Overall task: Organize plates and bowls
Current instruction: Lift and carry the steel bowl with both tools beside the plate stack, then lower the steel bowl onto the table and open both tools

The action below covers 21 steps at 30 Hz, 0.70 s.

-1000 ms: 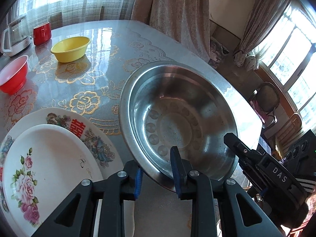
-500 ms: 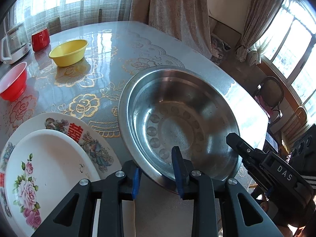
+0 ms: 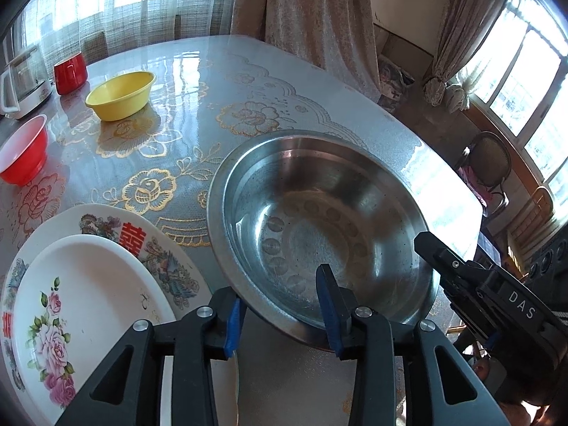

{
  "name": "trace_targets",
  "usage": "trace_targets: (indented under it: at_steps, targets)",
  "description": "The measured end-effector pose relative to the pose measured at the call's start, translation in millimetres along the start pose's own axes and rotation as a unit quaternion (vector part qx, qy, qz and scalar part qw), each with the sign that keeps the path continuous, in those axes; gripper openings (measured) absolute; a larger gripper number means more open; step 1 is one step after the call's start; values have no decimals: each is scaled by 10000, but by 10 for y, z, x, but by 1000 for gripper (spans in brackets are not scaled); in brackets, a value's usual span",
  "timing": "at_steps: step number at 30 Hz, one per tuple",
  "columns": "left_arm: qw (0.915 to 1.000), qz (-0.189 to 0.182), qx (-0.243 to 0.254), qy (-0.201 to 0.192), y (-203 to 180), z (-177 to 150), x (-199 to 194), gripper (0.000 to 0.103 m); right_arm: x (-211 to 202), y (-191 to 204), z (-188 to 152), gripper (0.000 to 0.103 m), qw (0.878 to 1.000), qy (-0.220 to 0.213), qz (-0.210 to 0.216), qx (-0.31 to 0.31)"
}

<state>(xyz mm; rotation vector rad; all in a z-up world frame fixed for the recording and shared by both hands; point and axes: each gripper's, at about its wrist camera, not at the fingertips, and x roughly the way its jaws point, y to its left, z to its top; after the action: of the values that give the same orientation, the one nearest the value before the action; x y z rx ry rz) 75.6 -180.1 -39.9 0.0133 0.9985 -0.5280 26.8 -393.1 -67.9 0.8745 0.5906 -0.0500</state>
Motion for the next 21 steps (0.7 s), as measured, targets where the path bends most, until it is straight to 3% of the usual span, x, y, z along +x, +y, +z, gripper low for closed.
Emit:
trace_targets:
  at_steps: [2, 4, 6, 14, 21]
  targets:
    - [10000, -30, 4, 36, -5, 12, -6, 42, -12, -3, 6, 16, 10000, -10, 21, -1]
    - [10000, 20, 66, 55, -40, 8, -29, 54, -19, -9, 9, 16, 10000, -24, 53, 30]
    - [10000, -22, 66, 50, -41, 10, -49, 59, -32, -23, 0, 17, 10000, -19, 43, 25]
    - [9998, -142, -67, 77, 24, 7, -195, 59, -71, -47, -9, 18, 9999, -102, 66, 77]
    - [9993, -11, -267, -265, 215, 34, -447, 63, -183, -79, 2, 21, 9995, -277, 5, 170]
